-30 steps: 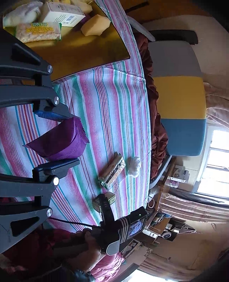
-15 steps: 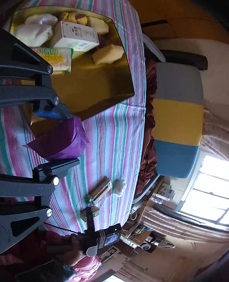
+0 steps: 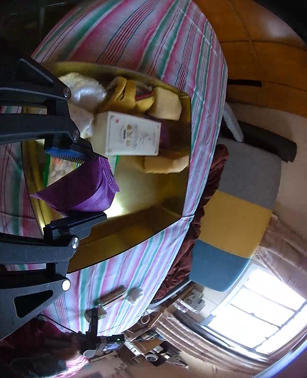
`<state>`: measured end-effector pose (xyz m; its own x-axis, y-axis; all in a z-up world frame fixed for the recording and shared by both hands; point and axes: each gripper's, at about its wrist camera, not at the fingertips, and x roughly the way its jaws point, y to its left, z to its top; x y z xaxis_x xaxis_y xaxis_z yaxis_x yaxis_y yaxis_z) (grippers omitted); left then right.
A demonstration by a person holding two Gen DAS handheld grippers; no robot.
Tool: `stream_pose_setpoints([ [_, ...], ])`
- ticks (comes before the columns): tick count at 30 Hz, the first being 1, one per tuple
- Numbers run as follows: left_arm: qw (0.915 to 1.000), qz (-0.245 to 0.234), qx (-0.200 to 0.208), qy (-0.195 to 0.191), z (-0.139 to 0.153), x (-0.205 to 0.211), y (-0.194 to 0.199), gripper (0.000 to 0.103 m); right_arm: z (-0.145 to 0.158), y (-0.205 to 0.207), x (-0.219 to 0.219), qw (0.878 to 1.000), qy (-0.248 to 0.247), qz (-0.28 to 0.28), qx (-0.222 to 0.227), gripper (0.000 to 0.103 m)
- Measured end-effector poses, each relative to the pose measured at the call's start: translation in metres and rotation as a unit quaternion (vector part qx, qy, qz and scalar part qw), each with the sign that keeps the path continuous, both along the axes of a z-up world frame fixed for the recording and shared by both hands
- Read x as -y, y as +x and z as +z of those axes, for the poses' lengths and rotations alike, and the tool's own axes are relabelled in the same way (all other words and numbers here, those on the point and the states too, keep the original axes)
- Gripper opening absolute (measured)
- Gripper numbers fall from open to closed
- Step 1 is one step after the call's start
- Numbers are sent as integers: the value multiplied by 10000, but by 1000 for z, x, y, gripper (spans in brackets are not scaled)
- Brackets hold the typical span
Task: Organize objects
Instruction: 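Carry the purple candy into the gold box and open the left gripper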
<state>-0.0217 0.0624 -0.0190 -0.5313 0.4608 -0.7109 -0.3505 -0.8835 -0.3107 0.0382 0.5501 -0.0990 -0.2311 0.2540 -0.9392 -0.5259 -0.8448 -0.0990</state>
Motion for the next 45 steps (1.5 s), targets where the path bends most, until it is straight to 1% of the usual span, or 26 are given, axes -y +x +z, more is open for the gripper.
stream_pose_setpoints([
  [3,9995,-307,77,-83,-7,-23,5,40,0,0,1,10000,2,-2,0,31],
  [7,9968,-693,140,-382,-21,-49,6,40,2,-1,4,10000,30,5,12,31],
  [12,9938,-905,319,-569,-37,-66,-1,40,2,-1,6,10000,35,9,13,31],
  [14,9927,-959,355,-639,-42,-70,-3,40,-3,-1,2,10000,39,21,19,31],
  [20,9898,-1103,442,-791,-55,-78,-6,41,-3,-2,2,10000,42,15,21,31],
  [26,9905,-1040,442,-784,-56,-75,-7,43,-4,-1,1,10000,46,14,23,31],
  [29,9910,-997,444,-778,-54,-71,-6,46,-4,-2,1,10000,46,10,23,31],
  [33,9921,-969,361,-705,-46,-62,-2,55,-4,-2,1,10000,50,15,25,31],
  [36,9931,-874,269,-730,-39,-54,1,55,-4,-1,1,10000,53,15,24,31],
  [40,9958,-685,74,-608,-24,-37,6,55,-4,-1,0,10000,59,15,26,31],
  [41,9961,-648,14,-593,-21,-33,8,57,-4,-1,-1,10000,66,17,31,31],
  [45,9974,-524,-91,-479,-13,-20,13,58,-6,0,-1,9999,116,18,40,31],
])
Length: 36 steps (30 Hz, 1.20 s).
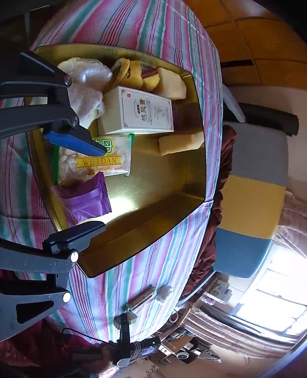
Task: Organize objects
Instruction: 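Carry the purple candy into the gold box and open the left gripper, then carry the green oil box into the gold box and open the right gripper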
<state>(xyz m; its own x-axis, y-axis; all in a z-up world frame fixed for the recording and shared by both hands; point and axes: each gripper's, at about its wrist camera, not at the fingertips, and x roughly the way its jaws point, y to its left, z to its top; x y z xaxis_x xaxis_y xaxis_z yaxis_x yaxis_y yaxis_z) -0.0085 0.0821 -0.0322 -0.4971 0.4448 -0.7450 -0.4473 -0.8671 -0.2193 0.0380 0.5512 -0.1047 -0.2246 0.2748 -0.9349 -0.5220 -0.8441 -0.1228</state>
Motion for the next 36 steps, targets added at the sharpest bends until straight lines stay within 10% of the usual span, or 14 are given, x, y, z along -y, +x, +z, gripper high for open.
stream_pose_setpoints([
  [23,9967,594,-442,-338,7,39,16,60,31,16,37,9993,-238,54,-268,30],
  [36,9933,811,-723,-392,21,49,20,64,89,-40,191,9726,-629,1930,-1136,30],
])
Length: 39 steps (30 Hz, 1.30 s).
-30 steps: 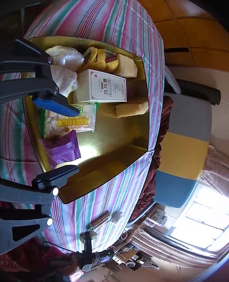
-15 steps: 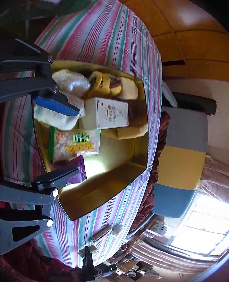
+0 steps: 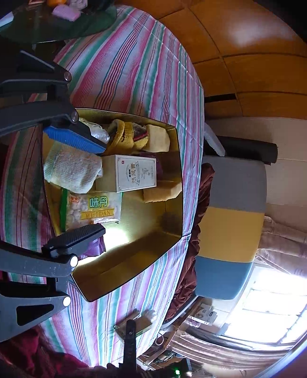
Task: Organize objects
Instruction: 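Carry the green oil box into the gold box and open the right gripper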
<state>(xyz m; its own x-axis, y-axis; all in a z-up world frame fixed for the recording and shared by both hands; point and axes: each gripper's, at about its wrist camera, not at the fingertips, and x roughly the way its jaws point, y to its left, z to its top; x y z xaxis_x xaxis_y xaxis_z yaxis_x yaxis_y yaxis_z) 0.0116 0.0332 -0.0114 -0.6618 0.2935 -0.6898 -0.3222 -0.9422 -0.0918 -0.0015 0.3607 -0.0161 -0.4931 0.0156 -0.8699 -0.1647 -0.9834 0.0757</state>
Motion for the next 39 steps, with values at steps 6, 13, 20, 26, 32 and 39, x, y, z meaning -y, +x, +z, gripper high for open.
stream_pose_setpoints([
  [6,10000,58,38,36,-2,5,-1,64,12,-31,76,9957,-125,908,-164,30],
  [13,9996,213,1,185,0,20,-3,64,-6,-61,123,9904,-185,1369,64,30],
  [20,9988,390,38,287,-4,34,-8,64,-31,-85,148,9879,-148,1508,342,30],
  [26,9987,409,45,310,-4,36,-9,64,-52,-97,158,9868,-58,1509,592,30],
  [32,9985,459,51,291,-5,37,-9,65,-68,-94,162,9846,-79,1558,784,31],
  [39,9988,437,34,229,-5,34,-6,69,-77,-88,157,9846,-152,1529,834,39],
])
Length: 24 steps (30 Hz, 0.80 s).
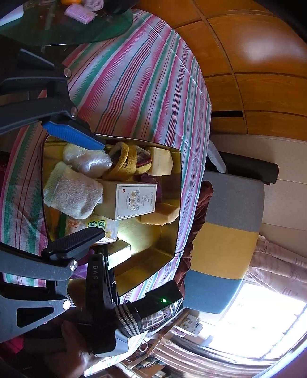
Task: Organize objects
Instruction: 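Carry the green oil box into the gold box and open the right gripper, then move both grippers back toward the cracker pack and plastic bag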
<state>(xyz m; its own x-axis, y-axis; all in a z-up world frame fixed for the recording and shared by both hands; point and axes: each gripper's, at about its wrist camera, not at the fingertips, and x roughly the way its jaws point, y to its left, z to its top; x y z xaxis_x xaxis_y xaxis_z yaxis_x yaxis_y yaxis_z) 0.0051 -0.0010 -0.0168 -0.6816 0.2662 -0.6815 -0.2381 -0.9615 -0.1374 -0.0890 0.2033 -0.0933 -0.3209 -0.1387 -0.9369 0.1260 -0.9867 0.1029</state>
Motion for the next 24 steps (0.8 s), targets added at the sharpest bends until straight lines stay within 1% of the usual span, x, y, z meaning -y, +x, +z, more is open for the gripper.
stream_pose_setpoints([
  [5,10000,-21,-19,-32,1,-2,2,69,9,8,-7,9998,-116,-78,-143,41],
  [11,10000,-50,-49,-72,3,-4,6,70,33,21,-19,9983,-211,-170,-519,42],
  [17,9998,-108,-77,-134,5,-9,9,70,57,37,-32,9951,-290,-409,-850,43],
  [24,9993,-248,-116,-265,8,-21,13,70,71,49,-73,9905,-247,-848,-1055,43],
])
